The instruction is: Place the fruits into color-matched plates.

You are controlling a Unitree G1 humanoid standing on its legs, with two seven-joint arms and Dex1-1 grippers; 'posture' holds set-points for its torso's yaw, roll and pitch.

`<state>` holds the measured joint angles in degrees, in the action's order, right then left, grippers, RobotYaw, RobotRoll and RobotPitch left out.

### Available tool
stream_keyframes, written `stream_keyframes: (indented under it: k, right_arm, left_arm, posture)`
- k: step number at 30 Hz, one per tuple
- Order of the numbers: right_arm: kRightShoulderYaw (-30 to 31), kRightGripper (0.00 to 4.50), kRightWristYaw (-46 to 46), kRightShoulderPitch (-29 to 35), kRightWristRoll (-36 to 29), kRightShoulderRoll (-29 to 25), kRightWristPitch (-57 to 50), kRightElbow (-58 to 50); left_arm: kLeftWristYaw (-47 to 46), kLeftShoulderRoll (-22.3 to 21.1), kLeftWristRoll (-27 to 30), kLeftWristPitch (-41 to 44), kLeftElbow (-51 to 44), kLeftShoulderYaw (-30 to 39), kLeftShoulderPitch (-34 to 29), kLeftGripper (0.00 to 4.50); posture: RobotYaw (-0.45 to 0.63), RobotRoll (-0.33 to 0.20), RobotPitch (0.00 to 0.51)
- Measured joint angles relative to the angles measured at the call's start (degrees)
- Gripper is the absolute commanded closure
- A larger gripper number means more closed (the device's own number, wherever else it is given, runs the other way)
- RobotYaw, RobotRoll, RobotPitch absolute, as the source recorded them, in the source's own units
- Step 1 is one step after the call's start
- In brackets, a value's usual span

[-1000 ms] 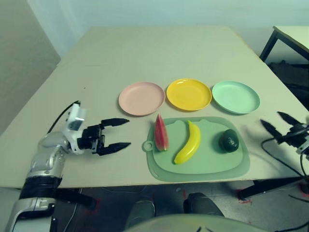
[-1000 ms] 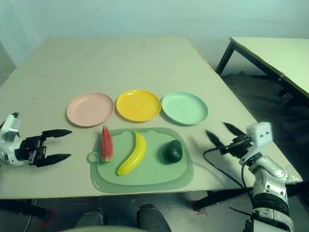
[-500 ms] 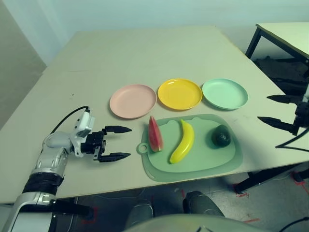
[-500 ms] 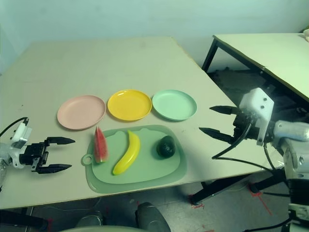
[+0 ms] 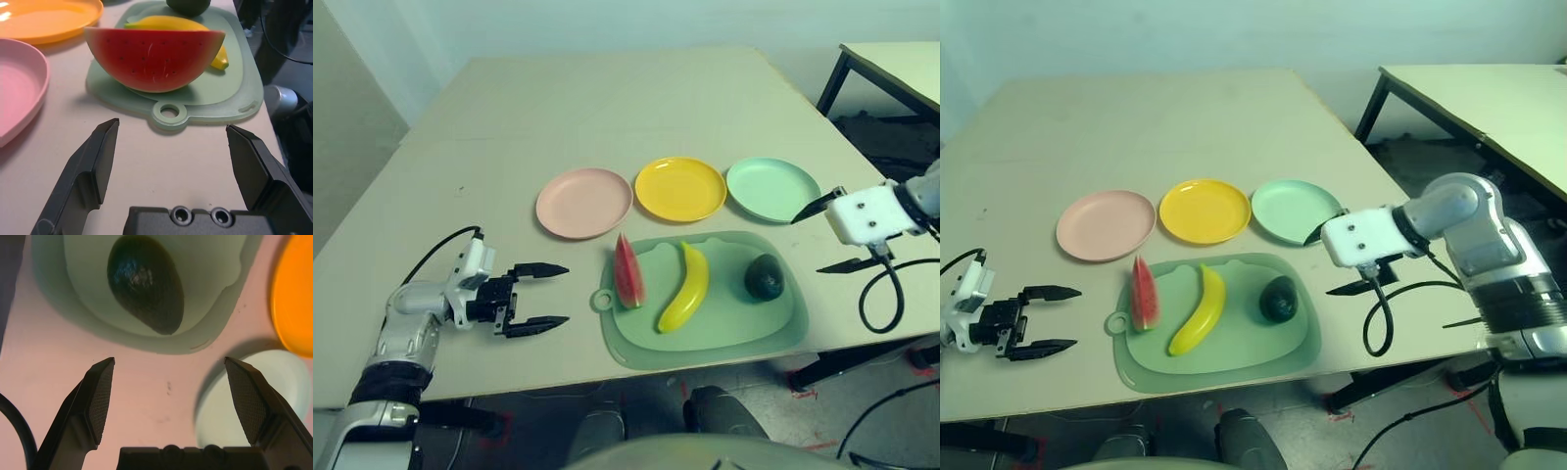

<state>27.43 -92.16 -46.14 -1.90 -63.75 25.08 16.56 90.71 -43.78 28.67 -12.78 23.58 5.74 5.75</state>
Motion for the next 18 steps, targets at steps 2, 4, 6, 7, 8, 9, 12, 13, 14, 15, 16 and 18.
stream_keyframes:
  k: [2,4,6,7,8,9,12,13,14,15,16,18]
  right_arm:
    - [2.99,0.0,-0.03,-1.5,-0.39,0.05,0.54,-0.27]
    - [4.88,0.0,-0.04,-1.98,-1.03,0.46,0.15,-0.88]
    - [5.98,0.0,-0.04,-2.21,-2.01,1.15,-0.61,-2.5]
    - [6.3,0.0,-0.04,-2.38,-2.38,1.37,-1.1,-3.17]
    - [6.57,0.0,-0.05,-2.53,-2.47,1.46,-1.5,-3.68]
    - [6.75,0.0,-0.05,-2.55,-2.48,1.59,-1.87,-4.18]
    - [6.97,0.0,-0.05,-2.4,-2.22,2.87,-3.08,-5.28]
    - [7.0,0.0,-0.05,-2.28,-2.06,3.26,-3.45,-5.54]
    - [7.02,0.0,-0.06,-2.17,-1.85,3.78,-4.02,-5.96]
    - [7.13,0.0,-0.06,-2.15,-1.72,4.03,-4.52,-6.43]
    - [7.22,0.0,-0.06,-2.15,-1.65,4.05,-4.85,-6.9]
    - [7.54,0.0,-0.07,-2.15,-1.63,3.97,-5.78,-7.74]
  left_arm:
    - [-0.1,-0.05,0.01,0.4,-0.85,0.27,-0.41,0.05]
    - [-0.17,-0.06,0.0,0.58,-1.22,0.38,-0.61,0.05]
    - [-0.29,-0.06,-0.01,0.74,-1.3,0.55,-0.71,0.05]
    - [-0.38,-0.06,-0.02,0.84,-1.43,0.55,-0.7,0.05]
    - [-0.45,-0.06,-0.04,0.96,-1.61,0.55,-0.7,0.05]
    - [-0.47,-0.06,-0.07,0.99,-1.85,0.55,-0.7,0.05]
    - [-0.52,-0.04,-0.28,0.99,-1.89,0.55,-0.43,0.05]
    - [-0.55,-0.04,-0.4,0.99,-1.89,0.55,-0.33,0.05]
    - [-0.62,-0.04,-0.56,0.99,-1.87,0.55,-0.27,0.05]
    - [-0.63,-0.03,-0.63,0.99,-1.86,0.55,-0.19,0.05]
    - [-0.63,-0.03,-0.71,0.99,-1.86,0.55,-0.12,0.05]
    - [-0.63,-0.04,-0.83,0.99,-1.86,0.55,-0.01,0.05]
  posture:
    - [-0.06,0.0,0.031]
    - [-0.05,0.0,0.032]
    - [-0.06,0.0,0.033]
    - [-0.06,0.0,0.033]
    - [-0.06,0.0,0.033]
    - [-0.06,0.0,0.034]
    - [-0.05,0.0,0.036]
    - [-0.06,0.0,0.036]
    - [-0.06,0.0,0.036]
    - [-0.06,0.0,0.036]
    - [-0.06,0.0,0.036]
    - [-0.06,0.0,0.036]
